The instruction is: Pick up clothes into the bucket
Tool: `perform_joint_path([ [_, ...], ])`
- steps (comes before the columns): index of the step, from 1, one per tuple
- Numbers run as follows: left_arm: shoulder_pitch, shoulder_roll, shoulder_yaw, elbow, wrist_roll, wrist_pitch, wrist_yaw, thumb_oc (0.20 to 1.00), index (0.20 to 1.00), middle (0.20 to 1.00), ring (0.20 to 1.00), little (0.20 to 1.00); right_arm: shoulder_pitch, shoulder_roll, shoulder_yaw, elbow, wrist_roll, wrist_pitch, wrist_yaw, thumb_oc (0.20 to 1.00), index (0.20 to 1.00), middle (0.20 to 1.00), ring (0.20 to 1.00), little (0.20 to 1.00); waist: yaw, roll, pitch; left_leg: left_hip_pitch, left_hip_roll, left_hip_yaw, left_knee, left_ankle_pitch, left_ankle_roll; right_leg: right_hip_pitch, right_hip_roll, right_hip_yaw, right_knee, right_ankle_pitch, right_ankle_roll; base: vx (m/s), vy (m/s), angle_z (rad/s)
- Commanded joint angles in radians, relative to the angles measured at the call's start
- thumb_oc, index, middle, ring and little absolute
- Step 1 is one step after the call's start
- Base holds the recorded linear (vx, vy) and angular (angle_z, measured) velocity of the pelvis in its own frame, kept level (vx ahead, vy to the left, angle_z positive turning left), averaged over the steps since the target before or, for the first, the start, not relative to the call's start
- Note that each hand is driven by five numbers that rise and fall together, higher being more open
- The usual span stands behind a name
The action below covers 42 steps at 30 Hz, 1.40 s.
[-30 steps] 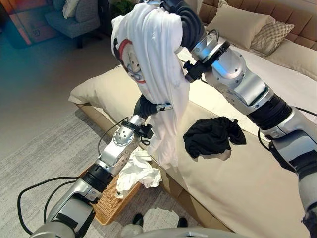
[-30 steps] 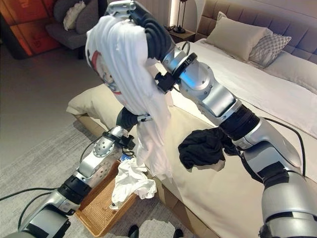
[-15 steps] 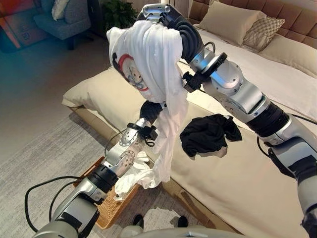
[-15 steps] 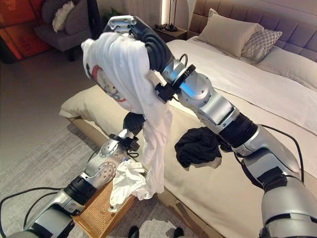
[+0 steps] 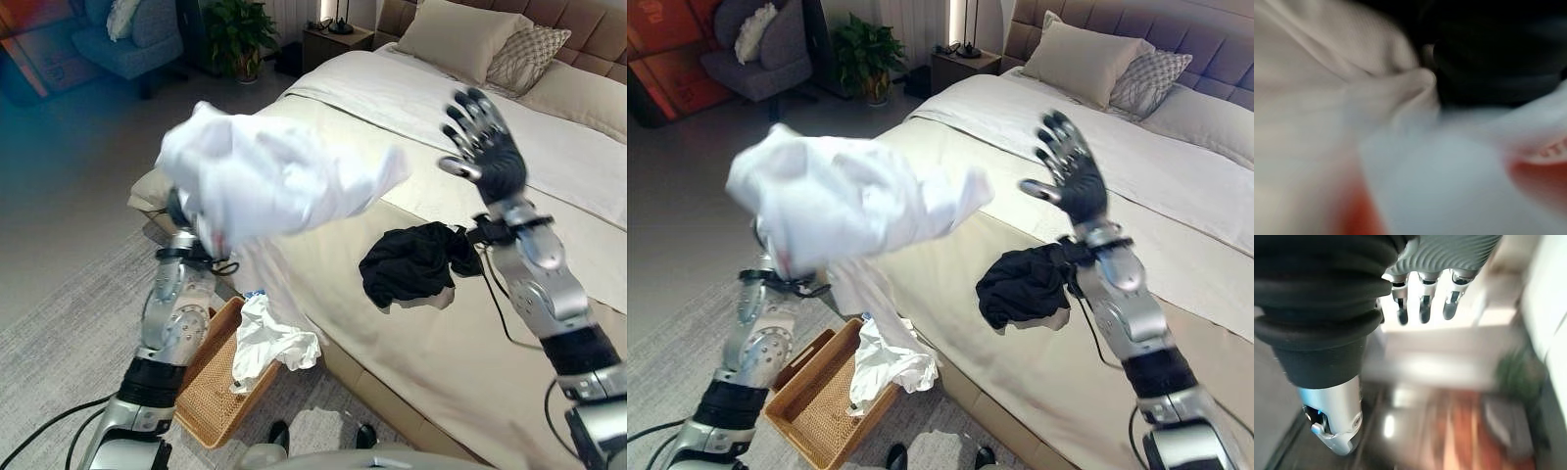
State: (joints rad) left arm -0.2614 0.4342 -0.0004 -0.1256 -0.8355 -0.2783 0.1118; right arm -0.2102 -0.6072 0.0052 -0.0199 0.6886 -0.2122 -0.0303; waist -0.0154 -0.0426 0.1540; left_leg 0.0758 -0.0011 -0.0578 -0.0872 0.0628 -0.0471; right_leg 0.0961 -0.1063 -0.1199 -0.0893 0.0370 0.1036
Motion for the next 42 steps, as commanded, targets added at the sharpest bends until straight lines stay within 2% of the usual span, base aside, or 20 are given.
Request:
perform_joint_path([
  [1,-0.044,0.043,0.068,-0.085,0.127,-0.105,0.026,0.200,0.200,0.200,0.200,0.200,0.008,0.058,-0.067,0.004,-0.031,-0.063,0.009,1.000,1.000,1.000,1.000,1.000,-0.007,-0.012,-0.051,0.018,-0.037,-0.004,0.065,-0.139,0.044,-0.044,-0.056,-0.011,0.119,-0.047,0.035,0.00,0.000,0.00],
  [2,-0.040,0.065,0.113,-0.109,0.182,-0.116,0.041,0.200,0.200,0.200,0.200,0.200,0.084,0.097,-0.105,0.042,-0.072,-0.068,-0.011,1.000,1.000,1.000,1.000,1.000,-0.013,-0.007,-0.047,0.026,-0.036,-0.004,0.064,-0.144,0.045,-0.038,-0.055,-0.010,0.122,-0.052,0.035,0.00,0.000,0.00],
  [4,-0.053,0.085,0.140,-0.116,0.224,-0.130,0.056,0.200,0.200,0.200,0.200,0.200,0.137,0.122,-0.121,0.057,-0.147,-0.057,-0.013,1.000,1.000,1.000,1.000,1.000,-0.019,-0.005,-0.053,0.023,-0.039,-0.003,0.064,-0.142,0.046,-0.041,-0.056,-0.010,0.122,-0.051,0.035,0.01,-0.002,0.02],
  [5,-0.063,0.095,0.171,-0.140,0.203,-0.151,0.043,0.200,0.200,0.200,0.200,0.200,0.187,0.139,-0.148,0.145,-0.227,-0.057,-0.044,1.000,1.000,1.000,1.000,1.000,-0.025,-0.001,-0.054,0.023,-0.040,-0.002,0.064,-0.144,0.046,-0.041,-0.057,-0.009,0.122,-0.052,0.036,0.02,-0.006,0.05],
  [9,-0.059,0.117,0.200,-0.134,0.223,-0.166,0.046,0.200,0.200,0.200,0.200,0.200,0.237,0.182,-0.151,0.304,-0.297,-0.055,-0.082,1.000,1.000,1.000,1.000,1.000,-0.031,0.006,-0.052,0.024,-0.040,0.000,0.062,-0.144,0.044,-0.043,-0.056,-0.005,0.117,-0.050,0.038,0.00,-0.001,0.01],
  [13,-0.031,0.127,0.213,-0.113,0.232,-0.164,0.048,0.200,0.200,0.200,0.200,0.200,0.260,0.209,-0.123,0.403,-0.318,-0.048,-0.084,1.000,1.000,1.000,1.000,1.000,-0.033,0.010,-0.043,0.023,-0.038,0.003,0.062,-0.143,0.042,-0.045,-0.055,-0.001,0.117,-0.049,0.038,-0.01,0.002,0.00],
  [17,0.042,0.099,0.225,-0.067,0.267,-0.139,0.049,0.200,0.200,0.200,0.200,0.200,0.280,0.238,-0.083,0.528,-0.325,-0.036,-0.070,1.000,1.000,1.000,1.000,1.000,-0.035,0.012,-0.024,0.023,-0.036,0.001,0.066,-0.152,0.039,-0.052,-0.052,0.006,0.126,-0.059,0.037,-0.02,0.004,-0.02],
  [22,0.146,0.073,0.221,0.042,0.364,-0.107,0.059,0.200,0.200,0.200,0.200,0.200,0.277,0.250,-0.059,0.647,-0.328,-0.026,-0.068,1.000,1.000,1.000,1.000,1.000,-0.034,0.007,0.032,-0.014,-0.039,0.002,0.093,-0.150,0.040,-0.095,-0.048,0.018,0.156,-0.060,0.033,-0.08,0.014,-0.02],
  [25,0.186,0.093,0.204,0.176,0.487,-0.085,0.087,0.200,0.200,0.200,0.200,0.200,0.265,0.242,-0.036,0.697,-0.340,-0.024,-0.065,1.000,1.000,1.000,1.000,1.000,-0.035,0.003,0.081,-0.067,-0.043,0.007,0.128,-0.148,0.042,-0.155,-0.046,0.032,0.189,-0.055,0.032,-0.17,0.028,-0.03],
  [27,0.185,0.144,0.170,0.279,0.643,-0.056,0.133,0.200,0.200,0.200,0.200,0.200,0.249,0.227,-0.023,0.702,-0.351,-0.029,-0.067,1.000,1.000,1.000,1.000,1.000,-0.038,-0.002,0.123,-0.123,-0.049,0.016,0.174,-0.150,0.047,-0.212,-0.046,0.048,0.226,-0.052,0.031,-0.24,0.048,-0.10],
  [28,0.169,0.175,0.133,0.391,0.716,-0.038,0.159,0.200,0.200,0.200,0.200,0.200,0.235,0.209,0.002,0.722,-0.372,-0.034,-0.072,1.000,1.000,1.000,1.000,1.000,-0.042,-0.009,0.161,-0.175,-0.051,0.027,0.226,-0.154,0.052,-0.260,-0.048,0.062,0.263,-0.047,0.029,-0.20,0.048,-0.18],
  [29,0.165,0.176,0.131,0.395,0.717,-0.040,0.161,0.200,0.200,0.200,0.200,0.200,0.233,0.209,0.001,0.724,-0.372,-0.036,-0.072,1.000,1.000,1.000,1.000,1.000,-0.041,-0.010,0.160,-0.179,-0.051,0.029,0.230,-0.156,0.052,-0.265,-0.048,0.063,0.266,-0.048,0.029,-0.18,0.042,-0.22],
  [33,0.098,0.236,0.057,0.576,0.876,-0.006,0.216,0.200,0.200,0.200,0.200,0.200,0.207,0.195,0.037,0.717,-0.378,-0.057,-0.084,1.000,1.000,1.000,1.000,1.000,-0.053,-0.035,0.214,-0.276,-0.040,0.044,0.307,-0.156,0.051,-0.348,-0.049,0.078,0.301,-0.039,0.027,-0.13,0.011,-0.17],
  [35,0.028,0.279,0.010,0.673,0.919,0.020,0.246,0.200,0.200,0.200,0.200,0.200,0.188,0.179,0.064,0.678,-0.375,-0.072,-0.096,1.000,1.000,1.000,1.000,1.000,-0.066,-0.057,0.267,-0.358,-0.033,0.038,0.368,-0.155,0.048,-0.418,-0.051,0.081,0.340,-0.037,0.023,-0.22,-0.001,-0.09],
  [41,-0.060,0.307,-0.022,0.757,0.898,0.032,0.277,0.200,0.200,0.200,0.200,0.200,0.159,0.166,0.090,0.652,-0.367,-0.088,-0.119,1.000,1.000,1.000,1.000,1.000,-0.074,-0.077,0.325,-0.492,-0.028,0.024,0.486,-0.173,0.045,-0.523,-0.048,0.079,0.422,-0.053,0.011,-0.15,-0.001,0.03],
  [42,-0.097,0.315,-0.027,0.773,0.869,0.040,0.297,0.200,0.200,0.200,0.200,0.200,0.143,0.159,0.096,0.633,-0.355,-0.095,-0.129,1.000,1.000,1.000,1.000,1.000,-0.079,-0.086,0.349,-0.576,-0.029,0.016,0.551,-0.184,0.046,-0.592,-0.043,0.078,0.466,-0.055,0.007,-0.15,0.000,0.05],
])
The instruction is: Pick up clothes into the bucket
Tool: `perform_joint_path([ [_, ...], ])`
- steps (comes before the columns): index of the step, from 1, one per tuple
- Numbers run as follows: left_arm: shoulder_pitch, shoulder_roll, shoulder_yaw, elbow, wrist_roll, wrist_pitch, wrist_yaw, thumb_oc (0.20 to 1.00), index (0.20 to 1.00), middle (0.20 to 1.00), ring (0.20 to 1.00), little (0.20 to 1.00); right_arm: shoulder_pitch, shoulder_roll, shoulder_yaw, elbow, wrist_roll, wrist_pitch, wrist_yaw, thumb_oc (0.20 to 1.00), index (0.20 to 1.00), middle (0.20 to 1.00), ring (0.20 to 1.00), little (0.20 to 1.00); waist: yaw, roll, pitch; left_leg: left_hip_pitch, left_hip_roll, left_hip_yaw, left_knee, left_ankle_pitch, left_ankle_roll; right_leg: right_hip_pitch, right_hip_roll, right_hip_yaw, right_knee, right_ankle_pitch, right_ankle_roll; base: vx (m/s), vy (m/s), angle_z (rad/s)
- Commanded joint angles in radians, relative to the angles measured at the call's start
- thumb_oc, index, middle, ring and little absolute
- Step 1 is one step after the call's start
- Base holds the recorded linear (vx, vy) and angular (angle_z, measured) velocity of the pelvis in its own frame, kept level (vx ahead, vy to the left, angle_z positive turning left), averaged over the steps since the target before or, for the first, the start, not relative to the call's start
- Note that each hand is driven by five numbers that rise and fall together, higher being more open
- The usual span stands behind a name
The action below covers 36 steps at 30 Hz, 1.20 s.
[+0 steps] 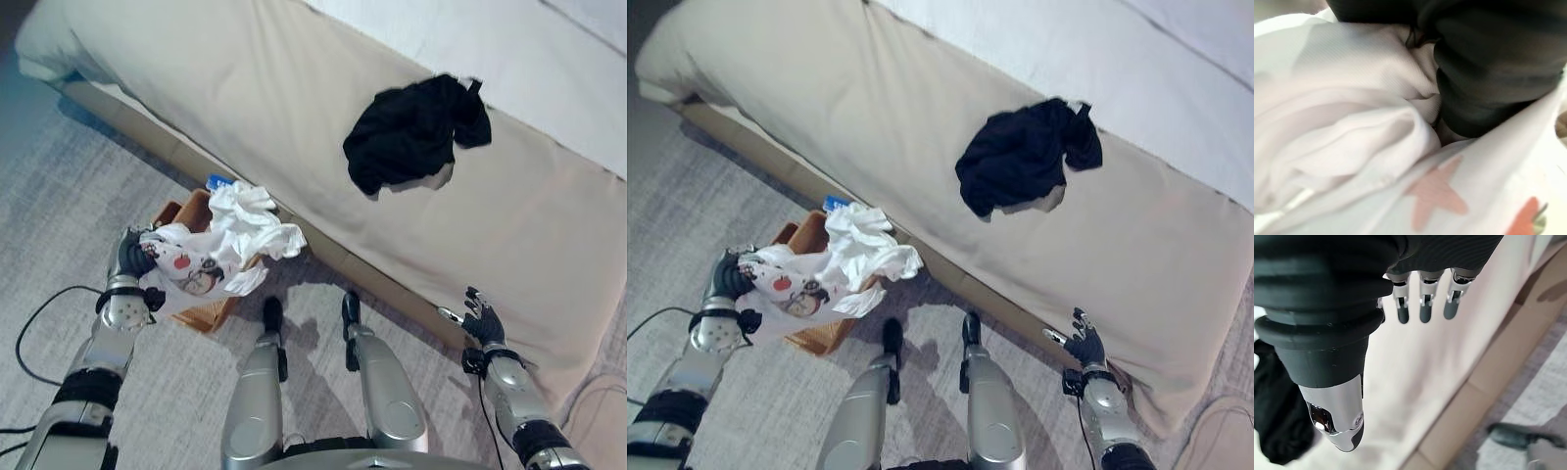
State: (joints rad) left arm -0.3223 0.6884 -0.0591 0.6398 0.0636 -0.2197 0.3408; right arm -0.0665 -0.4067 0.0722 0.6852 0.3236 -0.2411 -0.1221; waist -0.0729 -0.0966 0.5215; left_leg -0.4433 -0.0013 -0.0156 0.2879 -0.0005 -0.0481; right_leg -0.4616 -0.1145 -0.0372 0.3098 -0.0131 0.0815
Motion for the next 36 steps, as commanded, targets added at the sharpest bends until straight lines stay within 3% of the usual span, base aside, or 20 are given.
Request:
perform_joint_path([
  [1,-0.056,0.064,0.029,0.025,-0.048,-0.021,0.066,0.200,0.200,0.200,0.200,0.200,-0.004,-0.047,0.033,-0.094,0.014,-0.071,-0.041,1.000,1.000,1.000,1.000,1.000,-0.025,-0.036,-0.011,-0.090,-0.027,-0.028,0.203,-0.125,0.047,-0.062,-0.032,-0.001,0.082,-0.007,0.027,-0.18,0.017,0.07],
  [10,-0.202,0.110,-0.038,0.153,-0.107,-0.005,0.116,0.200,0.200,0.200,0.200,0.200,-0.064,-0.062,0.076,-0.190,0.073,-0.118,-0.086,1.000,1.000,1.000,1.000,1.000,-0.049,-0.068,-0.001,-0.406,-0.017,-0.041,0.428,-0.185,0.067,-0.342,-0.011,0.013,0.241,-0.026,0.033,-0.06,0.028,-0.04],
  [11,-0.216,0.119,-0.044,0.154,-0.110,0.000,0.117,0.200,0.200,0.200,0.200,0.200,-0.064,-0.066,0.077,-0.207,0.076,-0.120,-0.089,1.000,1.000,1.000,1.000,1.000,-0.052,-0.069,-0.001,-0.424,-0.016,-0.046,0.437,-0.187,0.067,-0.360,-0.012,0.012,0.250,-0.030,0.032,0.06,0.032,-0.01],
  [12,-0.222,0.126,-0.053,0.163,-0.108,0.005,0.118,0.200,0.200,0.200,0.200,0.200,-0.058,-0.067,0.082,-0.219,0.080,-0.124,-0.093,1.000,1.000,1.000,1.000,1.000,-0.052,-0.069,-0.001,-0.425,-0.013,-0.054,0.454,-0.225,0.064,-0.369,-0.008,0.011,0.279,-0.065,0.039,0.07,0.024,0.02],
  [14,-0.256,0.136,-0.062,0.225,-0.121,0.011,0.115,0.200,0.200,0.200,0.200,0.200,-0.061,-0.065,0.094,-0.227,0.086,-0.130,-0.095,1.000,1.000,1.000,1.000,1.000,-0.058,-0.076,-0.001,-0.458,-0.011,-0.059,0.474,-0.230,0.062,-0.395,-0.008,0.007,0.290,-0.072,0.037,0.04,0.013,0.04],
  [16,-0.256,0.140,-0.059,0.175,-0.126,0.020,0.130,0.200,0.200,0.200,0.200,0.200,-0.052,-0.064,0.094,-0.240,0.081,-0.130,-0.099,1.000,1.000,1.000,1.000,1.000,-0.057,-0.076,-0.001,-0.483,-0.014,-0.066,0.480,-0.233,0.062,-0.416,-0.011,0.001,0.293,-0.075,0.036,0.01,0.002,0.05],
  [19,-0.266,0.146,-0.010,0.218,-0.177,0.020,0.148,0.200,0.200,0.200,0.200,0.200,-0.050,-0.052,0.103,-0.231,0.077,-0.127,-0.105,1.000,1.000,1.000,1.000,1.000,-0.056,-0.082,-0.001,-0.501,-0.012,-0.073,0.476,-0.230,0.060,-0.434,-0.011,-0.010,0.292,-0.080,0.034,0.02,-0.016,0.09],
  [22,-0.227,0.137,0.052,0.120,-0.211,0.028,0.230,0.200,0.200,0.200,0.200,0.200,-0.033,-0.043,0.100,-0.239,0.083,-0.131,-0.112,1.000,1.000,1.000,1.000,1.000,-0.047,-0.079,-0.001,-0.514,-0.016,-0.081,0.478,-0.236,0.061,-0.445,-0.013,-0.019,0.294,-0.084,0.032,0.02,-0.034,0.06],
  [27,-0.199,0.156,0.127,0.120,-0.242,0.018,0.295,0.200,0.200,0.200,0.200,0.200,-0.024,-0.047,0.105,-0.240,0.084,-0.137,-0.110,1.000,1.000,1.000,1.000,1.000,-0.038,-0.078,-0.001,-0.502,-0.020,-0.084,0.455,-0.233,0.058,-0.438,-0.020,-0.027,0.281,-0.090,0.030,0.02,-0.022,0.07],
  [31,-0.157,0.180,0.184,0.062,-0.274,-0.021,0.338,0.200,0.200,0.200,0.200,0.200,-0.018,-0.049,0.110,-0.223,0.088,-0.139,-0.105,1.000,1.000,1.000,1.000,1.000,-0.021,-0.055,-0.001,-0.465,-0.030,-0.083,0.397,-0.215,0.054,-0.405,-0.033,-0.027,0.246,-0.085,0.033,0.03,-0.016,0.08],
  [33,-0.121,0.185,0.230,0.015,-0.287,-0.039,0.368,0.200,0.200,0.200,0.200,0.200,-0.020,-0.050,0.112,-0.216,0.086,-0.140,-0.103,1.000,1.000,1.000,1.000,1.000,-0.016,-0.043,-0.001,-0.455,-0.037,-0.074,0.352,-0.166,0.053,-0.400,-0.047,-0.033,0.211,-0.048,0.027,-0.03,0.008,0.11],
  [34,-0.103,0.191,0.248,-0.003,-0.284,-0.049,0.381,0.200,0.200,0.200,0.200,0.200,-0.018,-0.050,0.116,-0.204,0.085,-0.138,-0.100,1.000,1.000,1.000,1.000,1.000,-0.006,-0.032,-0.001,-0.420,-0.036,-0.077,0.343,-0.192,0.050,-0.372,-0.044,-0.029,0.217,-0.076,0.033,-0.07,0.006,0.08],
  [36,-0.054,0.222,0.292,-0.031,-0.245,-0.046,0.397,0.200,0.200,0.200,0.200,0.200,-0.018,-0.055,0.116,-0.196,0.083,-0.141,-0.092,1.000,1.000,1.000,1.000,1.000,0.006,-0.014,-0.001,-0.399,-0.046,-0.066,0.289,-0.139,0.044,-0.351,-0.058,-0.037,0.173,-0.041,0.025,-0.05,-0.014,0.05],
])
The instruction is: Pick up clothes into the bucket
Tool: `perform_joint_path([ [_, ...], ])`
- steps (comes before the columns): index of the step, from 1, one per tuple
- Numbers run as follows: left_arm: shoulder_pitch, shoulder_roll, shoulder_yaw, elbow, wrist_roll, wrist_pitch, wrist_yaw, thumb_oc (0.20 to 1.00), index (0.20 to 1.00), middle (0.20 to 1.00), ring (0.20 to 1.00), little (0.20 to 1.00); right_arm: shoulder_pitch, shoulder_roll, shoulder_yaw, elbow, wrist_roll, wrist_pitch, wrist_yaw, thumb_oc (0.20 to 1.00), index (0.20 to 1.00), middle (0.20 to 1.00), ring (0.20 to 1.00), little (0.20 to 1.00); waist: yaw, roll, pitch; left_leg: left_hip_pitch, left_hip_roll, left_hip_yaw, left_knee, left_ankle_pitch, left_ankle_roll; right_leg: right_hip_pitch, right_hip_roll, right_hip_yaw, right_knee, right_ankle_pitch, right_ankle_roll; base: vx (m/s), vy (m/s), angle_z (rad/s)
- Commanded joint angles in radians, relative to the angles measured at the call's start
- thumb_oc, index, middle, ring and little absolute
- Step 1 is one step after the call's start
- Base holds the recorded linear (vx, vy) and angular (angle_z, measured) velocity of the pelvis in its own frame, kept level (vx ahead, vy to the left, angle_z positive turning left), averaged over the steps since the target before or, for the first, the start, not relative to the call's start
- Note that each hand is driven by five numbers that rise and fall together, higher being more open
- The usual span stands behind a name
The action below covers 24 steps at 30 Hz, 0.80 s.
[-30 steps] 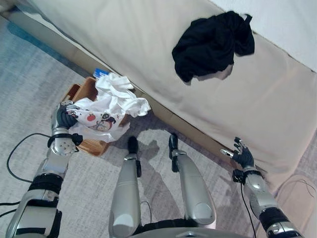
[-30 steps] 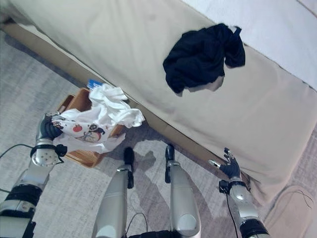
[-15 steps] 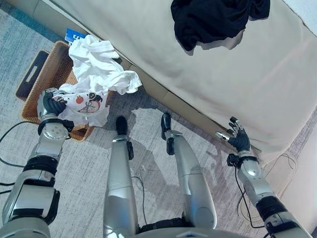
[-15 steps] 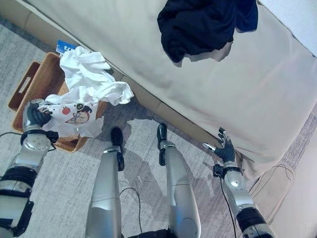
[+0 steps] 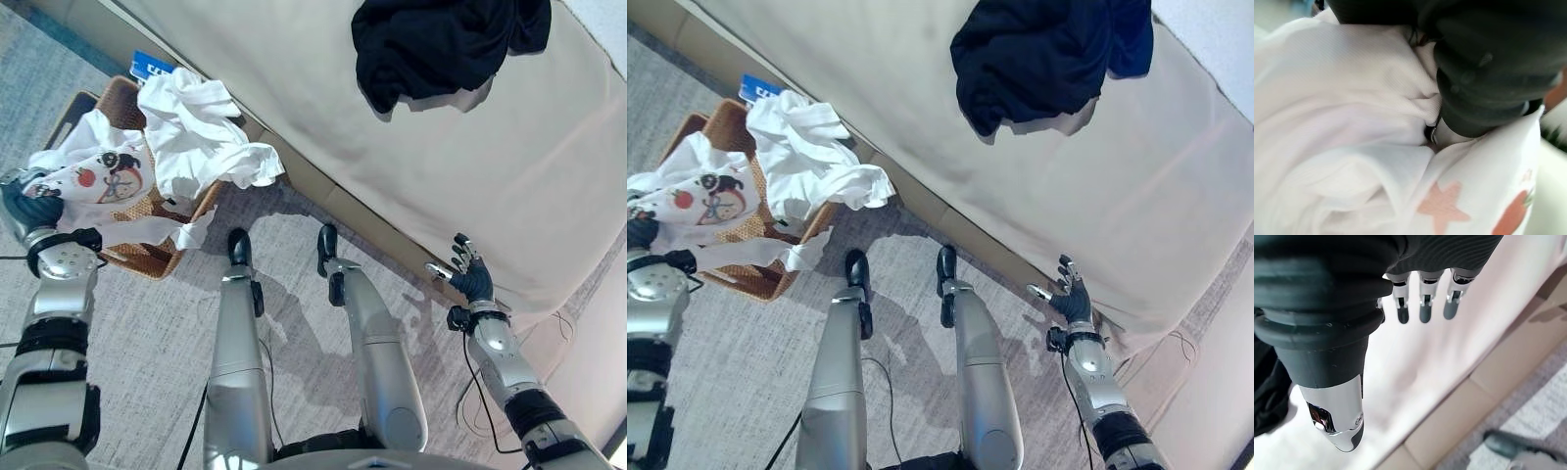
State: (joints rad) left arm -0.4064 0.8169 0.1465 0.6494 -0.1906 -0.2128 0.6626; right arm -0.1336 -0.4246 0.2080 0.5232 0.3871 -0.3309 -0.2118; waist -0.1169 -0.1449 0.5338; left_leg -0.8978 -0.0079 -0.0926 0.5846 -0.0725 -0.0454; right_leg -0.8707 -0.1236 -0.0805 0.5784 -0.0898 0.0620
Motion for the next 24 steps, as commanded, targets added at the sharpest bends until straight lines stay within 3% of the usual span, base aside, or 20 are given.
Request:
perform_joint_path([
  [1,0.031,0.093,0.087,-0.041,0.009,-0.053,0.075,0.200,0.200,0.200,0.200,0.200,0.049,-0.037,-0.020,-0.034,0.020,-0.051,-0.002,1.000,1.000,1.000,1.000,1.000,0.049,0.034,-0.014,0.056,-0.040,0.011,-0.012,-0.064,0.041,0.058,-0.049,0.006,-0.098,0.038,0.044,0.00,0.000,0.00],
  [6,0.076,0.209,0.105,0.027,0.106,-0.019,0.029,0.200,0.200,0.200,0.200,0.200,0.055,-0.055,-0.032,-0.033,0.011,-0.054,0.014,1.000,1.000,1.000,1.000,1.000,0.065,0.073,-0.014,0.123,-0.049,0.009,-0.098,-0.022,0.032,0.118,-0.063,-0.002,-0.151,0.056,0.046,-0.02,-0.014,0.09],
  [9,0.091,0.232,0.116,0.051,0.120,-0.016,0.017,0.200,0.200,0.200,0.200,0.200,0.063,-0.055,-0.042,-0.027,0.008,-0.055,0.018,1.000,1.000,1.000,1.000,1.000,0.069,0.085,-0.014,0.152,-0.052,0.006,-0.133,-0.005,0.029,0.144,-0.068,-0.005,-0.174,0.063,0.048,-0.02,-0.006,0.07],
  [16,0.151,0.262,0.167,0.015,0.164,-0.004,0.021,0.200,0.200,0.200,0.200,0.200,0.081,-0.045,-0.069,0.015,0.000,-0.046,0.014,1.000,1.000,1.000,1.000,1.000,0.081,0.110,-0.014,0.233,-0.057,0.003,-0.216,0.027,0.028,0.212,-0.077,-0.012,-0.221,0.083,0.058,-0.01,-0.011,0.07],
  [22,0.187,0.244,0.200,-0.052,0.186,-0.006,0.020,0.200,0.200,0.200,0.200,0.200,0.082,-0.036,-0.075,0.040,-0.010,-0.029,0.020,1.000,1.000,1.000,1.000,1.000,0.087,0.130,-0.014,0.305,-0.063,0.006,-0.264,0.040,0.033,0.271,-0.085,-0.010,-0.238,0.088,0.063,0.00,0.007,0.03],
  [24,0.170,0.222,0.186,-0.066,0.152,-0.032,0.003,0.200,0.200,0.200,0.200,0.200,0.074,-0.035,-0.071,0.048,-0.007,-0.025,0.024,1.000,1.000,1.000,1.000,1.000,0.086,0.133,-0.014,0.320,-0.066,0.005,-0.273,0.042,0.034,0.280,-0.085,-0.009,-0.240,0.089,0.065,0.00,0.000,0.00],
])
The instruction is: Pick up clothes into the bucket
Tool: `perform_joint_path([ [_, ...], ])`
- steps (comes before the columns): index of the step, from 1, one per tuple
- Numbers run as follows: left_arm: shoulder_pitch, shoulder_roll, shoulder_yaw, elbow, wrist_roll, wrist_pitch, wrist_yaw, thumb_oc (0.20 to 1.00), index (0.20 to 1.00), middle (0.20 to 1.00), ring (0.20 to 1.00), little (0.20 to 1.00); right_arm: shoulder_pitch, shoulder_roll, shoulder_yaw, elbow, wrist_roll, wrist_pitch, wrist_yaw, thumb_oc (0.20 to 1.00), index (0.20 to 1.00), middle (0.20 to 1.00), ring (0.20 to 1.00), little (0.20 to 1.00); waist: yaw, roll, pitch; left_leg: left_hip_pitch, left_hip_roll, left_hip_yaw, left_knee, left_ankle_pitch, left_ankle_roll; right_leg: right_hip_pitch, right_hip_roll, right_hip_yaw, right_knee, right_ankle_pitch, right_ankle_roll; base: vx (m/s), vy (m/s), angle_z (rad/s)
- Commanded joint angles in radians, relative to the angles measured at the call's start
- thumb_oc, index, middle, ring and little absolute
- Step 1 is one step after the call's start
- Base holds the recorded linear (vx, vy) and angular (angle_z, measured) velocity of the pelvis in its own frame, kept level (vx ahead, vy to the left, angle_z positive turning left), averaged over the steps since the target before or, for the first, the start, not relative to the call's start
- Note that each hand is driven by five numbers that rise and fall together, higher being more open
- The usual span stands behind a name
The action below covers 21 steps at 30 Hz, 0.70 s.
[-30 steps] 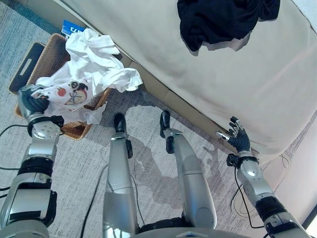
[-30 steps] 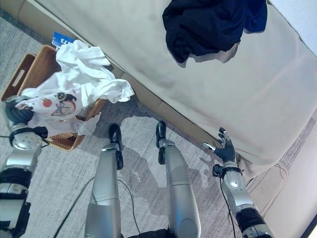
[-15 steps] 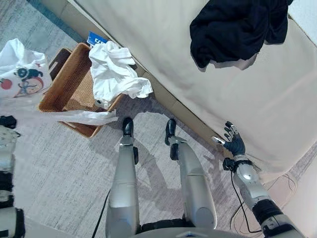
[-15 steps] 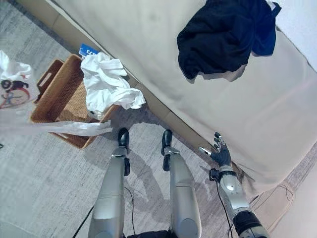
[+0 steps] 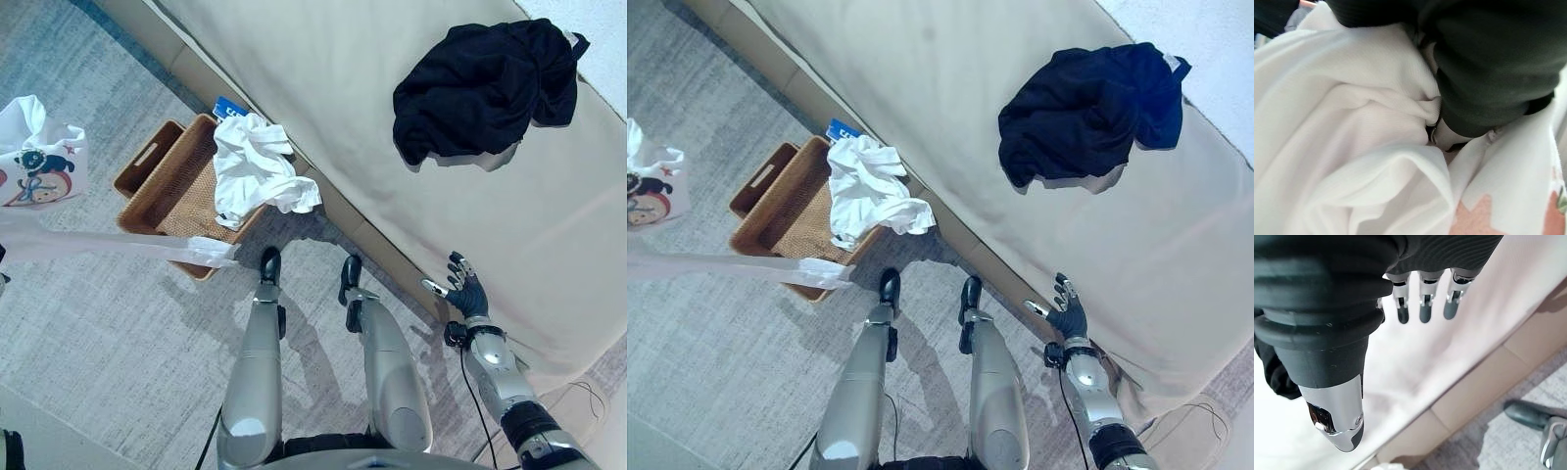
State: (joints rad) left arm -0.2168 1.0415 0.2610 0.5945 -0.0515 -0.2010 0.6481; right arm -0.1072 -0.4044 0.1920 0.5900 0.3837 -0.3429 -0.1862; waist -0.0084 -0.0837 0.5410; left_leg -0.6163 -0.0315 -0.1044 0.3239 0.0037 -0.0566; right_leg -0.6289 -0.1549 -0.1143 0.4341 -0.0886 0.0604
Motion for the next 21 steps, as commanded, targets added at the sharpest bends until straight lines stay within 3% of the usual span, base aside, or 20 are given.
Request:
perform_joint_path([
  [1,-0.027,-0.015,0.062,-0.029,-0.012,-0.067,0.009,0.200,0.200,0.200,0.200,0.200,0.047,-0.056,-0.054,-0.024,-0.005,-0.011,0.002,1.000,1.000,1.000,1.000,1.000,-0.023,0.072,-0.021,0.043,-0.044,0.016,-0.015,-0.033,0.046,0.043,-0.053,0.025,-0.095,0.086,0.065,0.00,0.000,0.00],
  [9,-0.139,-0.104,-0.086,-0.144,-0.074,-0.143,-0.049,0.200,0.200,0.200,0.200,0.200,0.033,-0.057,-0.048,-0.024,-0.006,-0.013,0.016,1.000,1.000,1.000,1.000,1.000,-0.041,0.063,-0.021,0.053,-0.042,0.017,-0.015,-0.031,0.047,0.049,-0.046,0.032,-0.099,0.085,0.061,0.00,0.002,-0.01],
  [16,-0.258,-0.094,-0.247,-0.113,0.015,-0.123,-0.104,0.200,0.200,0.200,0.200,0.200,0.016,-0.061,-0.042,-0.050,0.002,-0.026,0.017,1.000,1.000,1.000,1.000,1.000,-0.069,0.032,-0.021,0.026,-0.028,0.027,-0.021,-0.021,0.046,0.017,-0.031,0.044,-0.113,0.098,0.062,0.00,0.005,-0.08],
  [21,-0.313,-0.144,-0.336,-0.051,0.012,-0.113,-0.148,0.200,0.200,0.200,0.200,0.200,0.015,-0.061,-0.041,-0.066,0.011,-0.032,0.011,1.000,1.000,1.000,1.000,1.000,-0.091,0.012,-0.021,-0.013,-0.022,0.035,-0.026,-0.011,0.043,-0.022,-0.025,0.048,-0.123,0.109,0.065,0.01,0.007,-0.08],
])
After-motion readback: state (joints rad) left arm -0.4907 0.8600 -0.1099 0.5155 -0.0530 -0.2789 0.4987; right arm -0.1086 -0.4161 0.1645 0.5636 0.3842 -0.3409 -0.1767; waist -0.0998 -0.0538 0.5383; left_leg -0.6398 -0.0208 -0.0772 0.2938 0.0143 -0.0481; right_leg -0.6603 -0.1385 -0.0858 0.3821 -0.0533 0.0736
